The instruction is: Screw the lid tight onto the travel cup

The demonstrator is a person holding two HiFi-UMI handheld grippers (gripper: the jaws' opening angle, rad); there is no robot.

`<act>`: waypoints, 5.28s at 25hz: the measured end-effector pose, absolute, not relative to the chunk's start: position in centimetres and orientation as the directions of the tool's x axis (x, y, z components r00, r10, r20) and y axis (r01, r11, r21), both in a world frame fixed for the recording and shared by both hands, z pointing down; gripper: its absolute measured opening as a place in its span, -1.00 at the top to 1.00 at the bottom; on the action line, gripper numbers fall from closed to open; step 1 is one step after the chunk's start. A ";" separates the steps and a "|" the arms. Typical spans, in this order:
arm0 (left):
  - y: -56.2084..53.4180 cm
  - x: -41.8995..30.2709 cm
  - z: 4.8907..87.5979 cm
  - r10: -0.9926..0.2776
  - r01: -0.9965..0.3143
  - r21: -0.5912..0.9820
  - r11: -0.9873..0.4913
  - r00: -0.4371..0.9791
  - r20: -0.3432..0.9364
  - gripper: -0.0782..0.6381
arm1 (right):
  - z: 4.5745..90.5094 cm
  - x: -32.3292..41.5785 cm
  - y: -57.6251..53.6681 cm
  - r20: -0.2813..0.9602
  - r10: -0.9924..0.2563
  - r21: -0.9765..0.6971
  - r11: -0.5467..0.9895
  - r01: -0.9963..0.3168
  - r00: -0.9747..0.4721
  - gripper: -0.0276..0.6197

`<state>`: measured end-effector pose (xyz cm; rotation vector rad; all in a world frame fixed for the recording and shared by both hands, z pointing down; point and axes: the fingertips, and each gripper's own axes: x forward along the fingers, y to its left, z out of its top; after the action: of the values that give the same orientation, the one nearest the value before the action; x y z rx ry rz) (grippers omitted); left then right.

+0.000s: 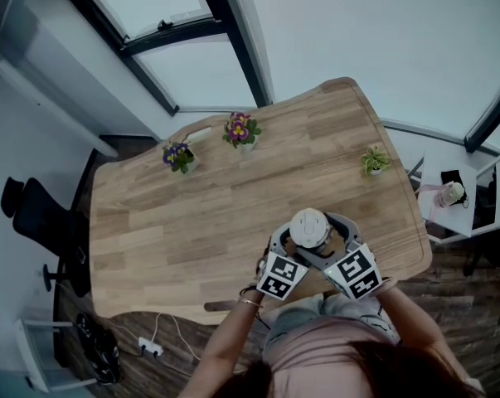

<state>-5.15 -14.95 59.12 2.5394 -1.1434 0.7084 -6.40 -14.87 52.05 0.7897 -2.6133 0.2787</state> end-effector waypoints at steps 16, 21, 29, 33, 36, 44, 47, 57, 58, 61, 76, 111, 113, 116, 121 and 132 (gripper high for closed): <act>-14.2 -5.3 59.2 -0.548 -0.681 0.042 -0.731 0.622 0.560 -0.23 | 51.6 -6.8 -14.0 0.445 -0.413 -0.076 0.867 -0.493 -0.795 -0.29; -14.6 -5.3 59.1 -0.647 -0.784 0.043 -0.619 0.540 0.538 -0.23 | 51.7 -6.7 -14.2 0.423 -0.502 -0.086 0.807 -0.585 -0.754 -0.29; -13.2 -5.3 59.2 -0.457 -0.581 0.055 -0.812 0.691 0.560 -0.23 | 51.6 -6.6 -13.4 0.463 -0.297 -0.131 0.909 -0.397 -0.835 -0.29; -13.4 -5.4 59.2 -0.479 -0.605 0.042 -0.795 0.669 0.569 -0.23 | 51.7 -7.1 -13.4 0.460 -0.319 -0.133 0.898 -0.419 -0.829 -0.29; -14.1 -5.5 59.2 -0.576 -0.710 0.039 -0.703 0.601 0.554 -0.23 | 51.5 -7.0 -14.0 0.433 -0.426 -0.127 0.844 -0.522 -0.795 -0.29; -14.1 -5.5 59.2 -0.598 -0.723 0.046 -0.689 0.603 0.528 -0.23 | 51.5 -6.9 -13.4 0.421 -0.399 -0.137 0.860 -0.492 -0.814 -0.29; -13.3 -5.6 59.3 -0.487 -0.608 0.050 -0.792 0.678 0.551 -0.23 | 51.3 -6.9 -13.4 0.434 -0.324 -0.136 0.899 -0.417 -0.841 -0.29; -14.4 -5.5 59.2 -0.628 -0.760 0.030 -0.649 0.557 0.544 -0.23 | 51.1 -7.1 -14.3 0.402 -0.502 -0.085 0.812 -0.577 -0.766 -0.29; -14.5 -5.5 59.2 -0.645 -0.778 0.030 -0.627 0.541 0.539 -0.23 | 51.1 -7.0 -14.4 0.400 -0.514 -0.086 0.803 -0.589 -0.759 -0.29; -14.5 -5.5 59.3 -0.637 -0.765 0.037 -0.643 0.560 0.530 -0.23 | 51.3 -7.0 -14.0 0.409 -0.456 -0.111 0.835 -0.539 -0.791 -0.29; -14.4 -5.5 59.2 -0.550 -0.678 0.028 -0.734 0.618 0.562 -0.23 | 51.4 -6.6 -13.8 0.405 -0.415 -0.081 0.871 -0.484 -0.815 -0.27; -12.3 -5.4 59.4 -0.422 -0.549 0.029 -0.835 0.672 0.608 -0.23 | 51.1 -7.3 -12.3 0.441 -0.225 -0.106 0.948 -0.299 -0.869 -0.26; -12.5 -5.5 59.4 -0.464 -0.592 0.025 -0.806 0.657 0.594 -0.23 | 50.9 -7.3 -12.4 0.417 -0.303 -0.100 0.922 -0.375 -0.857 -0.26; -12.9 -5.7 59.4 -0.535 -0.663 0.019 -0.748 0.620 0.574 -0.23 | 50.9 -7.3 -12.6 0.392 -0.416 -0.093 0.869 -0.485 -0.821 -0.26; -12.9 -5.8 59.5 -0.532 -0.656 0.023 -0.754 0.631 0.564 -0.23 | 51.3 -7.3 -12.5 0.413 -0.369 -0.123 0.883 -0.453 -0.833 -0.26; -12.9 -5.7 59.4 -0.497 -0.622 0.017 -0.783 0.642 0.584 -0.23 | 50.6 -7.5 -12.8 0.413 -0.351 -0.070 0.908 -0.413 -0.840 -0.26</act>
<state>-5.66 -12.94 59.41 2.6454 -0.9143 0.8448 -7.50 -12.79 50.59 0.5591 -2.6734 0.2183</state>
